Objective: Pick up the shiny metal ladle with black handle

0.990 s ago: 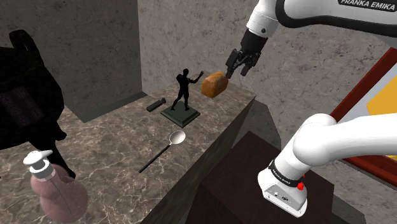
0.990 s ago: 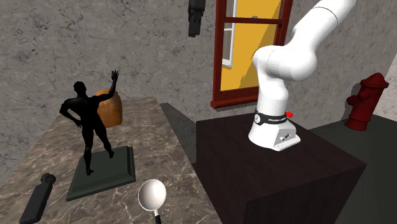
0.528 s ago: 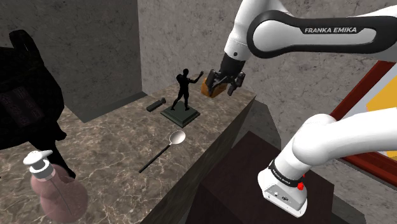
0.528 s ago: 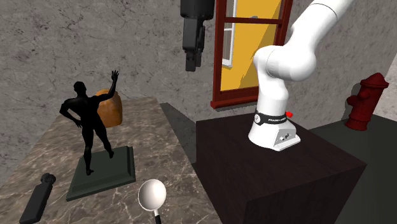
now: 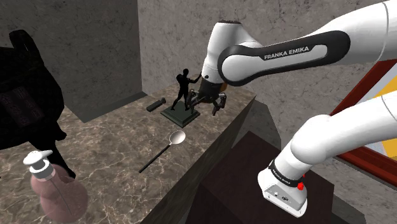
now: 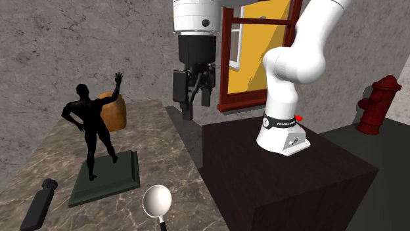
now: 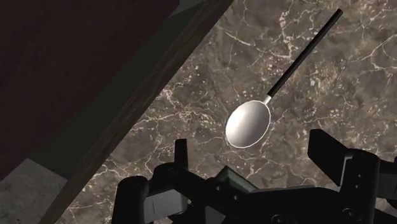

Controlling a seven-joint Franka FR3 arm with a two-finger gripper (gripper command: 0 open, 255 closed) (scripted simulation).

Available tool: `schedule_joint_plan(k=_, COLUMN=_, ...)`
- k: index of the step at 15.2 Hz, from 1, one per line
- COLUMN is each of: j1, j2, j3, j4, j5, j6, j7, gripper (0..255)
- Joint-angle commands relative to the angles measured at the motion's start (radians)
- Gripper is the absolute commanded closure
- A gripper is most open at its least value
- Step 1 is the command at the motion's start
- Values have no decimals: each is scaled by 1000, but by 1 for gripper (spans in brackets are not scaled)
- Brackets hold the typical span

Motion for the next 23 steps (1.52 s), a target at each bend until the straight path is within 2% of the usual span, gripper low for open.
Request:
schedule_joint_plan(k=1, j1=-25, j2=85, j3=54, j4=13, j5=0, j6=63, j7=103, gripper=0)
schedule_joint_plan(k=6, j1=-90, j2=309, j3=169, j4=67, j5=-66, j6=199, j7=373, gripper=0)
schedule_joint_plan(k=9, j1=-118, j2=466, j3=212, j4=115, j5=-163, j6=273, j7=564, gripper=0)
schedule_joint_plan(k=11, j1=-115, j2=576, j3=212, j4=154, j5=-246, j6=313, j7=699, gripper=0)
schedule_joint_plan(k=14, j1=-71, j2=731, j3=168, j4=223, j5=-359, j6=359, j7=885, gripper=0)
schedule_joint_plan(k=16, j1=-26, j2=824, j3=121, j4=275, j5=-411, j6=382, j7=988, gripper=0)
schedule_joint_plan(k=20, j1=58, j2=987, j3=33, j4=385, j5=-461, j6=419, j7=1145, gripper=0)
schedule_joint_plan(k=23, j1=75, j2=1023, j3=12, j4=391, j5=-481, j6=447, j7=1155, gripper=0)
